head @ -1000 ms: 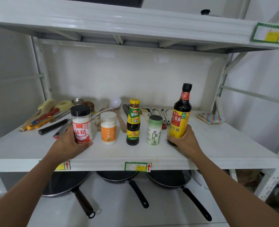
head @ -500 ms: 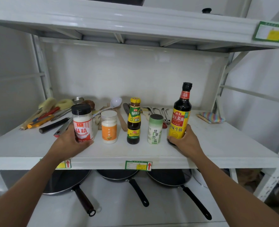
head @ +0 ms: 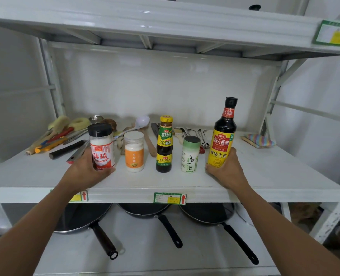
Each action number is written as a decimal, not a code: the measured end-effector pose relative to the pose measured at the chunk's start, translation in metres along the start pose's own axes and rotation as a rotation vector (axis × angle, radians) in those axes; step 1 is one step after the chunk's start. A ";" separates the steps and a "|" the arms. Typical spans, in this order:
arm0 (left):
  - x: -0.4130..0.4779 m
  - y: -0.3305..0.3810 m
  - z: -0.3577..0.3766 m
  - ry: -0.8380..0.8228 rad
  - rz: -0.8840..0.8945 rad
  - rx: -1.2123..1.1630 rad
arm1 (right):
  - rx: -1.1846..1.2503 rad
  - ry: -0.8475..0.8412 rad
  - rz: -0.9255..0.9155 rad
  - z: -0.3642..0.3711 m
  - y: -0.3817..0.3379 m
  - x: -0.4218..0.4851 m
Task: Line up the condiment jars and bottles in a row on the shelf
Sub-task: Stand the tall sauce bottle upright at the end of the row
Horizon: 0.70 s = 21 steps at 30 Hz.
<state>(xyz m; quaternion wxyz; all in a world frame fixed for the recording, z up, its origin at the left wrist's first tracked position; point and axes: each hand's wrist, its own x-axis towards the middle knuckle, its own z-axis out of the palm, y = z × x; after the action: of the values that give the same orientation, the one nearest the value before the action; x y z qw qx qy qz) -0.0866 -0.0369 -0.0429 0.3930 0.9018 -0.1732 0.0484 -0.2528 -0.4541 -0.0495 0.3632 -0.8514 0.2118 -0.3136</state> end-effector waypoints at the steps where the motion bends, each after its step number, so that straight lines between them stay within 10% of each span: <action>1: 0.000 0.000 0.000 0.000 0.002 0.003 | 0.007 -0.007 0.005 0.000 -0.001 0.000; 21: -0.004 0.004 -0.001 0.010 -0.002 -0.005 | 0.014 -0.029 0.001 -0.004 -0.006 -0.004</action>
<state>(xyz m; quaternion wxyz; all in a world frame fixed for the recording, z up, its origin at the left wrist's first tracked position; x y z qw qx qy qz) -0.0922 -0.0373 -0.0401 0.3962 0.9007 -0.1703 0.0523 -0.2580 -0.4497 -0.0446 0.3725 -0.8530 0.2049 -0.3027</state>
